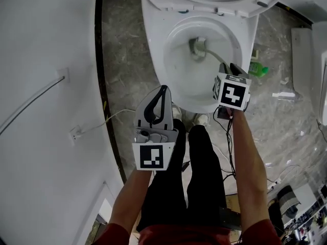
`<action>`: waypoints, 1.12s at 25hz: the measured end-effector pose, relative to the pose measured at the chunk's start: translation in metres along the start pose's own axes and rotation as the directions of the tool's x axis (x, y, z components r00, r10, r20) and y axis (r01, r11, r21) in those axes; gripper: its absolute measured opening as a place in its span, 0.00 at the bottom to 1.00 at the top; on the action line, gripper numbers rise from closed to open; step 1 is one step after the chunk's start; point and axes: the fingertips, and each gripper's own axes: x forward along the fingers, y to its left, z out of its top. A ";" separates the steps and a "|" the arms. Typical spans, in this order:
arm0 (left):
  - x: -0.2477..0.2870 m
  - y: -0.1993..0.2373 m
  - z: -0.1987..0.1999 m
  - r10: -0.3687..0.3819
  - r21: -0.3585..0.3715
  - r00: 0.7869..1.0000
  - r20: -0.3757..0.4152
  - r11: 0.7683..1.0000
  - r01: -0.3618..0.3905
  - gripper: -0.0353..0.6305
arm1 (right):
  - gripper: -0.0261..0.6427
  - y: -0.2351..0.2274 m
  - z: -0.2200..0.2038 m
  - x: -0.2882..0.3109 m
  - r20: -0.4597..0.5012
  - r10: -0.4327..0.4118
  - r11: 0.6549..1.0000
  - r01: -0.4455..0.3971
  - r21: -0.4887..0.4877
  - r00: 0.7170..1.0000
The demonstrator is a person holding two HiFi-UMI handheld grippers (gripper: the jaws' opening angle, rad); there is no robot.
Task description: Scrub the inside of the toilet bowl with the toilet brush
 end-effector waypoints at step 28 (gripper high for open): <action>-0.091 -0.060 0.243 0.016 0.065 0.991 0.136 0.998 -0.025 0.06 | 0.21 0.012 0.114 -0.383 0.570 0.058 0.979 0.065 -0.193 0.819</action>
